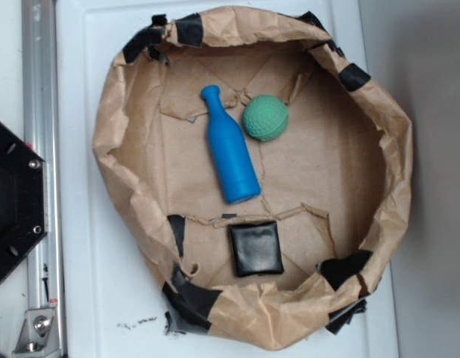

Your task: Grab the green ball.

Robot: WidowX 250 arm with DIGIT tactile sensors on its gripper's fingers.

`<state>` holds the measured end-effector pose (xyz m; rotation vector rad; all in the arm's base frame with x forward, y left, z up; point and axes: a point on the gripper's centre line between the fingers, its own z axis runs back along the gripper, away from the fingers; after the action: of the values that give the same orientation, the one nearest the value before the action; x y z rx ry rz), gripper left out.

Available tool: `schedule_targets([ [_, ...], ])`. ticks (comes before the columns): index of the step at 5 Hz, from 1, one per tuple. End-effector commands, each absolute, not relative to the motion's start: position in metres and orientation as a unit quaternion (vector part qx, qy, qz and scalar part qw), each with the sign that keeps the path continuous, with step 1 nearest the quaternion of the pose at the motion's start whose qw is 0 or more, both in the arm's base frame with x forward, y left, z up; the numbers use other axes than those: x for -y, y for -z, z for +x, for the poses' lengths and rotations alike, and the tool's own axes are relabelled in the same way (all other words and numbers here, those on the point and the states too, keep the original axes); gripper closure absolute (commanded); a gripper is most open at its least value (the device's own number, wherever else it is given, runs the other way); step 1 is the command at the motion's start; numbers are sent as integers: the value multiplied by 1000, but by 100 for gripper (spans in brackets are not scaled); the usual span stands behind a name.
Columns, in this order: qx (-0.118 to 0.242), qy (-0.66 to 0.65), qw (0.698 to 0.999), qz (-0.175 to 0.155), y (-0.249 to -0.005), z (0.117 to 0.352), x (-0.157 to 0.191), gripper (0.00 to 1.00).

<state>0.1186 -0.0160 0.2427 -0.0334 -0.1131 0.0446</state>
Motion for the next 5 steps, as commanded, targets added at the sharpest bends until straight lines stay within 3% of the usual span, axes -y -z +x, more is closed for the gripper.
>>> schedule_targets([
  [1,57,-22,998,-17,-243,119,16,0],
  [2,75,25,997,5,-199,169,12,0],
  [3,98,25,993,55,-182,217,6,0],
  [4,114,-12,992,46,-164,245,-2,0],
  [5,94,-66,992,60,-131,267,-21,0],
])
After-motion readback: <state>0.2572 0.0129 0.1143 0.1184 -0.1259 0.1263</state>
